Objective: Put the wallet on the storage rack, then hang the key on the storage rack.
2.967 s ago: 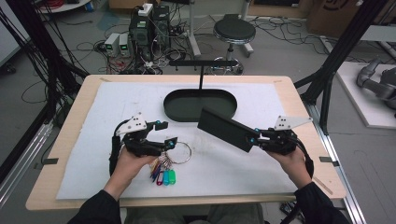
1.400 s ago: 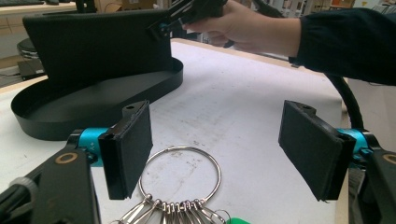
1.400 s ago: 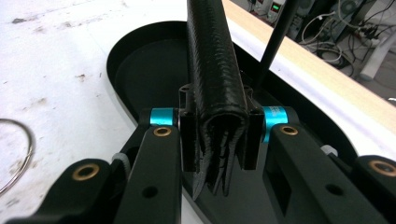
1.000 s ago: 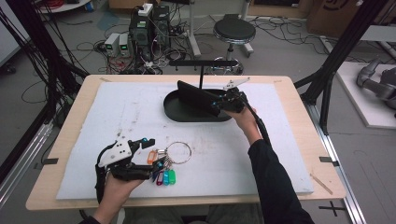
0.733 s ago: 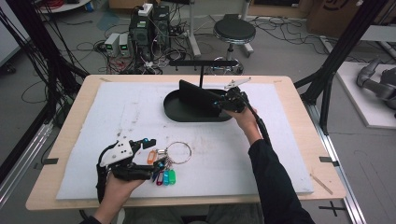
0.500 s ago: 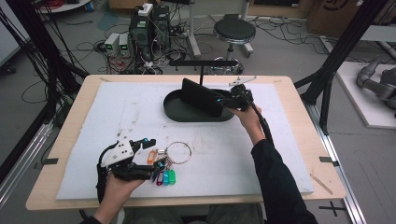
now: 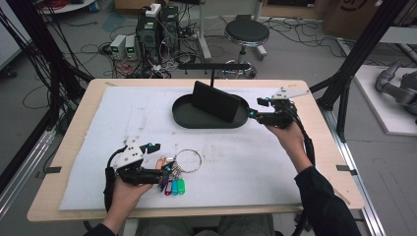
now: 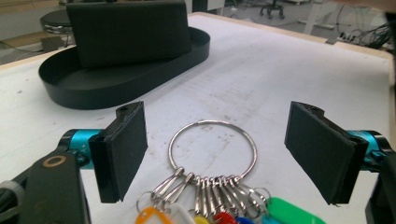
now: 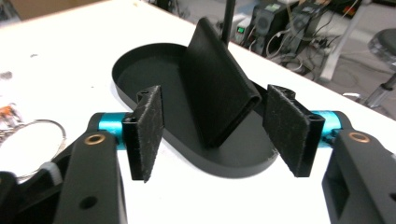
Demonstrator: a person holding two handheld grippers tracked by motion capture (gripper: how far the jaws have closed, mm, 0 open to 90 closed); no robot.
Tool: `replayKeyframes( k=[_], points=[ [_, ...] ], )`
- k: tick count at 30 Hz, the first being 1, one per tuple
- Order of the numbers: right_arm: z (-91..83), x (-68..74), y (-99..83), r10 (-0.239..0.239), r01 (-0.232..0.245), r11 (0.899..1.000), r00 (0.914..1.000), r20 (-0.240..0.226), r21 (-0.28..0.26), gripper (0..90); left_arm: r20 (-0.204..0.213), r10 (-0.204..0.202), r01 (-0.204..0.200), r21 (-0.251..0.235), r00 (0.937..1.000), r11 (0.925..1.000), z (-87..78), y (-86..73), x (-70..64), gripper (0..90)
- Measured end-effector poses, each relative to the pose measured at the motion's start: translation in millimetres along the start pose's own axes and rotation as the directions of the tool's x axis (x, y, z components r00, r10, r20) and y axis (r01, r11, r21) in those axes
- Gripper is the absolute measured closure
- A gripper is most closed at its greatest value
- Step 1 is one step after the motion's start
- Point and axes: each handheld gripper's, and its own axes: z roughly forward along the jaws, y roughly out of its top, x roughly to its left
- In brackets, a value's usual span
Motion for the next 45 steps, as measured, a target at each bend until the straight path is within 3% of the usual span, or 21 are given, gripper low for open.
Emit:
replayKeyframes(
  k=[2,5,9,13,14,21,27,30,34,37,38,39,41,45],
  points=[
    [-16.9,3.2,-6.6,0.003,-0.003,1.000,1.0000,0.005,-0.023,37.5,-0.007,-0.002,0.002,-0.001,1.0000,1.0000,-1.4,-0.2,1.0,20.8],
    [-27.7,5.8,-13.9,0.014,-0.014,1.000,0.9999,0.010,-0.027,36.6,-0.035,-0.035,0.035,-0.012,0.9988,0.9993,-6.1,-0.2,5.4,19.1],
    [-54.1,13.4,-40.1,0.046,-0.044,0.997,0.9986,0.026,-0.063,33.2,-0.083,-0.079,0.077,-0.032,0.9934,0.9966,-10.9,0.7,13.5,17.8],
    [-63.9,17.3,-55.6,0.084,-0.081,0.993,0.9958,0.036,-0.085,31.9,-0.075,-0.105,0.103,-0.032,0.9916,0.9942,-10.4,1.3,16.0,17.8],
    [-70.0,20.7,-68.1,0.110,-0.105,0.989,0.9932,0.039,-0.103,32.1,-0.058,-0.114,0.113,-0.021,0.9918,0.9933,-8.9,3.2,15.5,17.8],
    [-83.8,25.7,-77.5,0.123,-0.117,0.985,0.9917,0.038,-0.128,31.9,-0.053,-0.059,0.058,-0.024,0.9968,0.9980,-6.2,7.1,12.4,18.1],
    [-87.1,25.6,-84.9,0.137,-0.129,0.982,0.9895,0.046,-0.141,31.4,-0.040,-0.049,0.048,-0.011,0.9980,0.9988,-1.0,6.8,20.7,18.9],
    [-86.3,23.6,-86.7,0.145,-0.137,0.982,0.9883,0.049,-0.133,30.0,0.000,-0.063,0.063,-0.038,0.9980,0.9973,2.5,8.5,26.3,18.8],
    [-84.4,21.3,-88.0,0.147,-0.140,0.981,0.9878,0.050,-0.134,27.8,0.003,-0.048,0.048,-0.058,0.9989,0.9972,3.3,10.9,28.6,18.8],
    [-83.2,20.8,-90.6,0.145,-0.136,0.978,0.9885,0.043,-0.159,27.6,0.022,-0.070,0.071,-0.053,0.9973,0.9961,3.3,13.9,31.8,19.4],
    [-82.4,21.1,-92.8,0.141,-0.130,0.976,0.9888,0.049,-0.174,27.6,0.037,-0.089,0.090,-0.022,0.9953,0.9957,4.4,17.0,35.6,20.8],
    [-81.6,20.7,-93.7,0.141,-0.131,0.977,0.9888,0.048,-0.171,27.6,0.037,-0.089,0.090,-0.022,0.9953,0.9957,4.4,17.0,35.6,21.1],
    [-79.9,20.0,-94.8,0.150,-0.142,0.977,0.9881,0.035,-0.157,27.6,0.053,-0.140,0.140,-0.004,0.9887,0.9901,9.7,20.2,40.5,20.6],
    [-80.7,21.5,-94.4,0.140,-0.132,0.979,0.9892,0.043,-0.153,27.6,0.035,-0.160,0.160,0.010,0.9865,0.9871,19.4,24.6,43.1,19.9]
  ],
)
